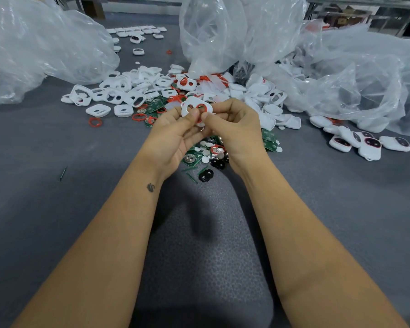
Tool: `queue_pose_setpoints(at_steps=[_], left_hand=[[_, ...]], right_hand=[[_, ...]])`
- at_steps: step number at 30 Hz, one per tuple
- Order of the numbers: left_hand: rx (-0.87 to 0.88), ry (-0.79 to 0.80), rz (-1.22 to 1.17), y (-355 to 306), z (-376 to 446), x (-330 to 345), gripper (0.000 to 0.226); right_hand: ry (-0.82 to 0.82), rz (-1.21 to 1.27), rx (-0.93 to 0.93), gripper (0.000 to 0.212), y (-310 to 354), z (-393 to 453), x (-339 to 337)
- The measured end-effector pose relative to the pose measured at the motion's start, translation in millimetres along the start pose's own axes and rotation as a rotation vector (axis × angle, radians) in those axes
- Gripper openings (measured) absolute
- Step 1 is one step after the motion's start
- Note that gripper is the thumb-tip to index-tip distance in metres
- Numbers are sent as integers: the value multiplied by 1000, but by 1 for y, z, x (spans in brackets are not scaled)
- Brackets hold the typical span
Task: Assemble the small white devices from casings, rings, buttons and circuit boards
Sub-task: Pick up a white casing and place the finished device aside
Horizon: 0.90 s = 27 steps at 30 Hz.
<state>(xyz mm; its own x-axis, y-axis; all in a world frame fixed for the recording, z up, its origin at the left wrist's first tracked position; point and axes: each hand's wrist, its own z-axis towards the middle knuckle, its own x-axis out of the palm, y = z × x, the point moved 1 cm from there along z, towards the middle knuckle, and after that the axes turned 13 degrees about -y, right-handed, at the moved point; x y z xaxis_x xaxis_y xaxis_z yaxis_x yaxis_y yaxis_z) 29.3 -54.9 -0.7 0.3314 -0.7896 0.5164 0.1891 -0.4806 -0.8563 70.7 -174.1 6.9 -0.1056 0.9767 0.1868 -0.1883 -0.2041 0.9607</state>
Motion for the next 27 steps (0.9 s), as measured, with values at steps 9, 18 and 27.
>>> queue_pose_setpoints(at_steps=[9,18,27], left_hand=[[-95,-4,-17,2,1,-3,18],[52,-211,0,3,-1,1,11],[230,-249,231,9,-2,4,14]], right_hand=[[-3,-93,-47,17,1,-3,2],[-87,-286,-173,9,-4,-4,2],[-155,-552,-397,5,-8,-4,3]])
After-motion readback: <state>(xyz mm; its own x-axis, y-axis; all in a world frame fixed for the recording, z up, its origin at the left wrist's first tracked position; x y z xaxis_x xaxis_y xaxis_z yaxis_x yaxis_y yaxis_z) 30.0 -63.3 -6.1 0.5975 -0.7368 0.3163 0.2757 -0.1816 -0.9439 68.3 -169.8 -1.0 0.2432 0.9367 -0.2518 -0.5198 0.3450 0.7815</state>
